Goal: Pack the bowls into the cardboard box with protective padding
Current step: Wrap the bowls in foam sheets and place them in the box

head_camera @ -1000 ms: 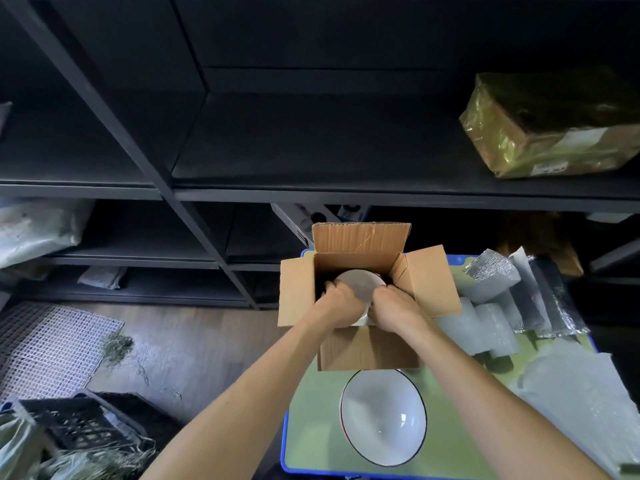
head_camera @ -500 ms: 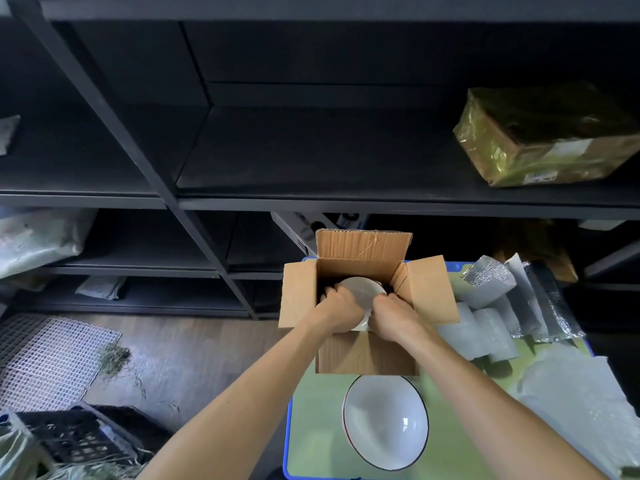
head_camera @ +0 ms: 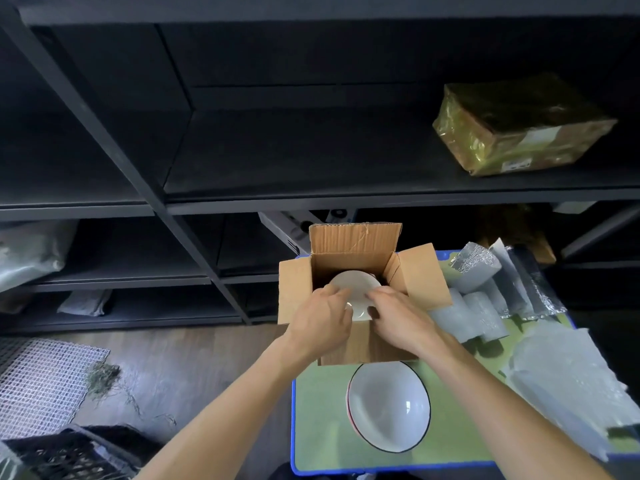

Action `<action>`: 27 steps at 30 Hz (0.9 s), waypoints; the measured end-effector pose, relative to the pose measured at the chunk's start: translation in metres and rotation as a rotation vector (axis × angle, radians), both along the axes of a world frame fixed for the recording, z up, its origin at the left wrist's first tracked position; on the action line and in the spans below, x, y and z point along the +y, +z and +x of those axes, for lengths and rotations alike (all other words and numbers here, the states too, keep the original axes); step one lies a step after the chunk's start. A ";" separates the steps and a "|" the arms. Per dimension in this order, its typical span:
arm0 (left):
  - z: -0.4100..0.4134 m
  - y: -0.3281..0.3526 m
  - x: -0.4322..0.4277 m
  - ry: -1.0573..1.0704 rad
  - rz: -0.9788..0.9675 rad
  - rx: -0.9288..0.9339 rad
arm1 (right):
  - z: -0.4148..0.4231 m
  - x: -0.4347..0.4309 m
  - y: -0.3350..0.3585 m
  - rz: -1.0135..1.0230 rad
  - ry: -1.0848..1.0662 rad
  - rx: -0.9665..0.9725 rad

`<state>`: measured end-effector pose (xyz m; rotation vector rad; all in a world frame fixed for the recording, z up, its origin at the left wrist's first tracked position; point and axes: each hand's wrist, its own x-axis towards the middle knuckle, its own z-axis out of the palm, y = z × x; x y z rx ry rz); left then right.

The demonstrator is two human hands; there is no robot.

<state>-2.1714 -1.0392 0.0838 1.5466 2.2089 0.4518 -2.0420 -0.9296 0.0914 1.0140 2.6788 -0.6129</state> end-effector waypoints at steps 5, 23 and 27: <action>0.013 0.001 -0.016 -0.043 0.084 -0.014 | 0.031 -0.009 0.003 0.057 0.016 0.173; 0.143 0.014 0.046 -0.396 0.308 0.014 | 0.226 -0.006 0.002 0.194 -0.393 0.159; 0.190 0.008 0.074 -0.474 0.232 0.002 | 0.280 0.005 -0.001 0.142 -0.511 0.038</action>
